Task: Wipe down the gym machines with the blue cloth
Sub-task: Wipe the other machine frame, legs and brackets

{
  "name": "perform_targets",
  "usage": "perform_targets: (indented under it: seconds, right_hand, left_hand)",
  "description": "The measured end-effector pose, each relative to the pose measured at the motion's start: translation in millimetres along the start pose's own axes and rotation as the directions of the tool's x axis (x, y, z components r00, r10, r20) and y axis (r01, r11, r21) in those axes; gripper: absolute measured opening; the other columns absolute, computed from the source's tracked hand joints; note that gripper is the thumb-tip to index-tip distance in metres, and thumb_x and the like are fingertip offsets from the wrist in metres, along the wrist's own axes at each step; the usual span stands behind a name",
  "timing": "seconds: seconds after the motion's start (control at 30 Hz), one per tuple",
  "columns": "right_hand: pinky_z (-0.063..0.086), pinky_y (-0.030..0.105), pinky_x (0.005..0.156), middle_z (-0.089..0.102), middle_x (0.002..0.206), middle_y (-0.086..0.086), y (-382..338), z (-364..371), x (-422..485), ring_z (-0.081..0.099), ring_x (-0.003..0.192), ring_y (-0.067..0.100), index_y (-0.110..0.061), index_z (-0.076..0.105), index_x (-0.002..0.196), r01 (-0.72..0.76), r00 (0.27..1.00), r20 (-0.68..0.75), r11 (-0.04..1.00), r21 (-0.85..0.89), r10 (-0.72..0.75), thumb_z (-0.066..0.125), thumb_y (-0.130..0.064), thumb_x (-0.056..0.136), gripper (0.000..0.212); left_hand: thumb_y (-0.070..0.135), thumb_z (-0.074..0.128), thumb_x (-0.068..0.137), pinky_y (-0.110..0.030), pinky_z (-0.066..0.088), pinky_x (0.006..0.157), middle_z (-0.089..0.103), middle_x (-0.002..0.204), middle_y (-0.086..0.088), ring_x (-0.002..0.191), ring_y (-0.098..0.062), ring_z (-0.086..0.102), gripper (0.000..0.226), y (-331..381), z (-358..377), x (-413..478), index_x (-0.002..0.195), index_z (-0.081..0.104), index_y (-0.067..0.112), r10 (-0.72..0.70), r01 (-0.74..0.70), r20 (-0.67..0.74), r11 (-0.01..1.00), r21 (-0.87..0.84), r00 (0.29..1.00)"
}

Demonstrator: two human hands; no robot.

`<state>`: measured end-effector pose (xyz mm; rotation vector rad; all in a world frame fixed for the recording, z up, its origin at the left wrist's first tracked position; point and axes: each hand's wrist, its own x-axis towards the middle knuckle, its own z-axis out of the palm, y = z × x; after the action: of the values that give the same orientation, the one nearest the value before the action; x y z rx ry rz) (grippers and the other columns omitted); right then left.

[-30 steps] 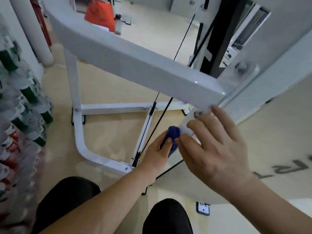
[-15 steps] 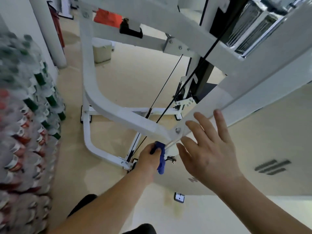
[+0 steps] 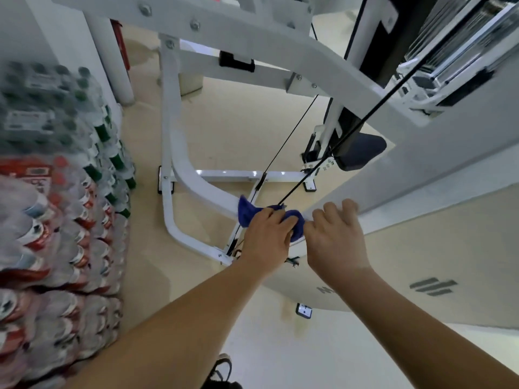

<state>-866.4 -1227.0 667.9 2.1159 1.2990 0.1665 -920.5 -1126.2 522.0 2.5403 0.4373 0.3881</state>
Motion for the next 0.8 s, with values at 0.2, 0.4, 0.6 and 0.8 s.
perform_targets:
  seconds: [0.2, 0.4, 0.6, 0.8]
  right_hand:
    - [0.030, 0.056, 0.099, 0.060, 0.101, 0.005, -24, 1, 28, 0.050, 0.103, 0.032, -0.022, 0.067, 0.098, -0.022, 0.981, 0.196, 0.998, 0.065, 0.008, 0.051, -0.030, 0.094, 0.018]
    - [0.032, 0.053, 0.096, 0.062, 0.103, 0.003, -30, 8, 44, 0.055, 0.100, 0.030, -0.024, 0.065, 0.106, -0.066, 0.974, 0.227, 0.984, 0.167, 0.027, 0.045, -0.036, 0.100, 0.023]
    - [0.033, 0.051, 0.102, 0.061, 0.099, 0.001, -22, 6, 46, 0.055, 0.100, 0.027, -0.025, 0.058, 0.101, -0.051, 0.965, 0.262, 0.961, 0.273, -0.023, 0.052, -0.021, 0.091, 0.012]
    - [0.045, 0.032, 0.054, 0.061, 0.082, -0.005, -31, 7, 48, 0.059, 0.072, 0.020, -0.023, 0.064, 0.083, -0.091, 0.995, 0.078, 0.780, 0.619, 0.054, 0.063, -0.030, 0.091, 0.011]
  left_hand:
    - [0.036, 0.054, 0.096, -0.054, 0.027, 0.118, 0.060, 0.140, 0.004, 0.132, -0.026, 0.050, 0.028, -59, -22, -16, 0.120, 0.068, 0.029, 0.111, -0.109, -0.054, 0.993, 0.040, 0.992]
    - [0.035, 0.057, 0.086, -0.050, 0.031, 0.114, 0.070, 0.115, 0.005, 0.117, -0.025, 0.059, 0.028, -106, -67, 2, 0.109, 0.069, 0.024, -0.194, 0.205, -0.133, 0.976, 0.073, 0.972]
    - [0.040, 0.049, 0.082, -0.039, 0.031, 0.111, 0.071, 0.109, 0.012, 0.106, -0.016, 0.063, 0.038, -28, -33, 22, 0.117, 0.062, 0.034, -0.001, 0.002, 0.200, 1.000, -0.005, 0.980]
    - [0.039, 0.036, 0.088, -0.042, 0.031, 0.112, 0.070, 0.093, 0.010, 0.092, -0.019, 0.062, 0.025, -118, -100, 44, 0.098, 0.059, 0.035, -0.226, 0.186, 0.195, 0.961, 0.202, 0.954]
